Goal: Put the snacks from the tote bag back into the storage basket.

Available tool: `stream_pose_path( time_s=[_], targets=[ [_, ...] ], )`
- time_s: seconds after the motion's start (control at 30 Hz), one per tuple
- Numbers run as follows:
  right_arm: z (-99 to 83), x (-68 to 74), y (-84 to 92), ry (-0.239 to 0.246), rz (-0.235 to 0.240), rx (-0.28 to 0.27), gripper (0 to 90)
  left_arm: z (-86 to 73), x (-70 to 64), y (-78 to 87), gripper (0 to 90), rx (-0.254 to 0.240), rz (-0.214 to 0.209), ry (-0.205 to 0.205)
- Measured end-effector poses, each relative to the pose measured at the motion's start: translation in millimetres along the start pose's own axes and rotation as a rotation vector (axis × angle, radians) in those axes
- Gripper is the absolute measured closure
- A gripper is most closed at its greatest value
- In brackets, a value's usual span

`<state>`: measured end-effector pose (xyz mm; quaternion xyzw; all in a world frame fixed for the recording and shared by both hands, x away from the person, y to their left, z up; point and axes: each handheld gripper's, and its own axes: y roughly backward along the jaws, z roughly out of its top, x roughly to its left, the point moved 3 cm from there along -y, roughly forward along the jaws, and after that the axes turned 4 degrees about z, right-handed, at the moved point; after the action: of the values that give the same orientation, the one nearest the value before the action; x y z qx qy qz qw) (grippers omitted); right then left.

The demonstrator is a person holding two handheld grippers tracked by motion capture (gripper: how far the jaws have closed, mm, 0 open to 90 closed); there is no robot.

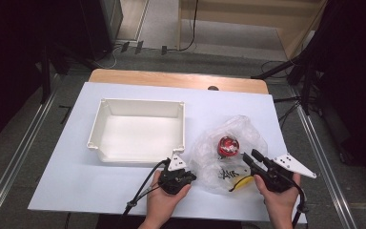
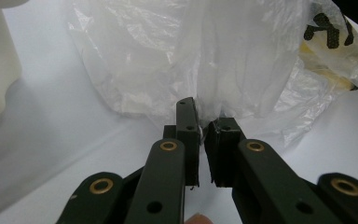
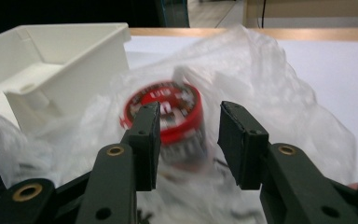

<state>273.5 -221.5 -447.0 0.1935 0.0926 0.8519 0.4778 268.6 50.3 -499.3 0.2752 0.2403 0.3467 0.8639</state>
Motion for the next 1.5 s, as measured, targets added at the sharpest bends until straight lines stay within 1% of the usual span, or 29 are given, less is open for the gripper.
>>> stream_pose_path(
  time_s=[0.07,0.13,0.2,0.23,0.27,0.33,0.37,0.43,0.47,0.53,0.6,0.67,0.7,0.8,0.83,0.9,0.93,0.97,1.03,1.07,1.1,1.17,1.23,1.27,1.3,1.33,1.4,1.47,1.5],
  targets=[
    [6.0,3.4,-8.6,0.014,-0.006,0.001,61.9,0.0,0.1,0.0,84.9,0.001,0.0,0.001],
    [9.7,4.8,-18.7,0.013,-0.033,0.001,63.8,0.0,-0.1,0.0,84.9,-0.001,0.0,0.004],
    [12.3,2.9,-28.5,-0.016,-0.058,0.003,66.1,0.0,0.0,-0.1,84.8,0.0,-0.002,0.003],
    [13.5,2.5,-32.5,-0.036,-0.058,0.0,66.5,0.0,0.2,-0.1,84.8,0.0,-0.003,0.004],
    [14.5,2.3,-35.2,-0.044,-0.047,-0.001,66.2,0.0,0.3,0.1,84.8,0.001,-0.004,0.004],
    [14.8,4.4,-39.8,-0.057,-0.003,-0.004,61.4,0.0,0.3,0.2,84.8,0.001,-0.005,0.007],
    [13.8,5.7,-42.0,-0.053,0.016,-0.002,57.1,0.0,0.3,0.2,84.8,0.001,-0.005,0.007],
    [10.1,8.3,-44.9,-0.029,0.032,0.025,47.2,0.0,0.6,0.6,84.7,0.001,-0.006,0.005],
    [8.2,9.5,-45.6,-0.021,0.032,0.031,43.9,-0.1,0.5,0.5,84.7,-0.003,-0.007,0.006],
    [4.0,10.3,-46.5,-0.024,0.032,0.037,39.6,-0.2,0.4,0.6,84.6,-0.005,-0.005,0.005],
    [1.8,9.6,-46.7,-0.02,0.03,0.016,36.9,-0.1,0.3,0.7,84.6,-0.004,-0.003,0.003],
    [-1.2,7.7,-48.9,-0.016,0.012,0.042,34.3,-0.1,0.3,0.7,84.4,-0.003,-0.003,0.002],
    [-4.2,6.6,-50.0,-0.023,0.003,0.049,31.8,-0.2,0.2,0.6,84.3,-0.003,-0.003,0.003],
    [-13.0,3.3,-48.2,-0.103,0.022,0.011,31.0,-0.2,0.2,0.8,84.1,-0.006,-0.004,0.005],
    [-15.2,3.3,-46.4,-0.1,0.029,0.025,32.7,-0.2,0.3,0.9,84.1,-0.008,-0.005,0.006],
    [-20.8,5.3,-43.7,-0.072,0.022,0.059,37.1,-0.3,0.5,1.1,84.0,-0.008,-0.007,0.005],
    [-24.3,6.0,-42.4,-0.066,0.029,0.071,41.8,-0.3,0.4,1.3,84.0,-0.007,-0.006,0.004],
    [-27.6,6.9,-42.3,-0.067,0.05,0.087,45.9,-0.4,0.4,1.3,84.0,-0.007,-0.006,0.003],
    [-33.1,7.1,-43.7,-0.036,0.027,0.123,53.7,-0.3,0.1,1.2,84.0,-0.007,-0.005,0.002],
    [-34.5,6.7,-44.2,-0.035,0.019,0.143,63.9,-0.3,0.0,1.2,83.9,-0.007,-0.005,0.002],
    [-35.3,6.5,-44.3,-0.041,0.012,0.155,71.9,-0.4,0.0,1.2,83.8,-0.008,-0.004,0.002],
    [-37.0,7.1,-44.6,-0.058,0.007,0.179,82.5,-0.4,0.3,1.4,82.4,-0.011,-0.008,0.005],
    [-38.9,9.3,-44.3,-0.065,0.024,0.207,88.3,-0.4,0.8,2.0,79.9,-0.012,-0.006,0.01],
    [-39.8,11.3,-43.9,-0.062,0.037,0.221,90.0,-0.3,1.1,2.1,78.3,-0.014,-0.005,0.013],
    [-41.2,14.3,-42.9,-0.056,0.059,0.243,90.0,-0.3,1.4,2.2,75.9,-0.015,-0.008,0.015],
    [-42.4,16.5,-42.2,-0.052,0.069,0.258,90.0,-0.3,1.7,2.5,74.1,-0.014,-0.013,0.017],
    [-47.0,22.1,-40.1,-0.037,0.096,0.307,90.0,-0.3,2.0,3.0,71.7,-0.021,-0.02,0.021],
    [-53.9,24.2,-39.1,-0.031,0.103,0.371,90.0,-0.4,2.2,3.4,70.6,-0.027,-0.02,0.023],
    [-57.4,23.8,-38.6,-0.034,0.1,0.388,90.0,-0.4,2.4,3.6,70.2,-0.027,-0.021,0.024]
  ],
)
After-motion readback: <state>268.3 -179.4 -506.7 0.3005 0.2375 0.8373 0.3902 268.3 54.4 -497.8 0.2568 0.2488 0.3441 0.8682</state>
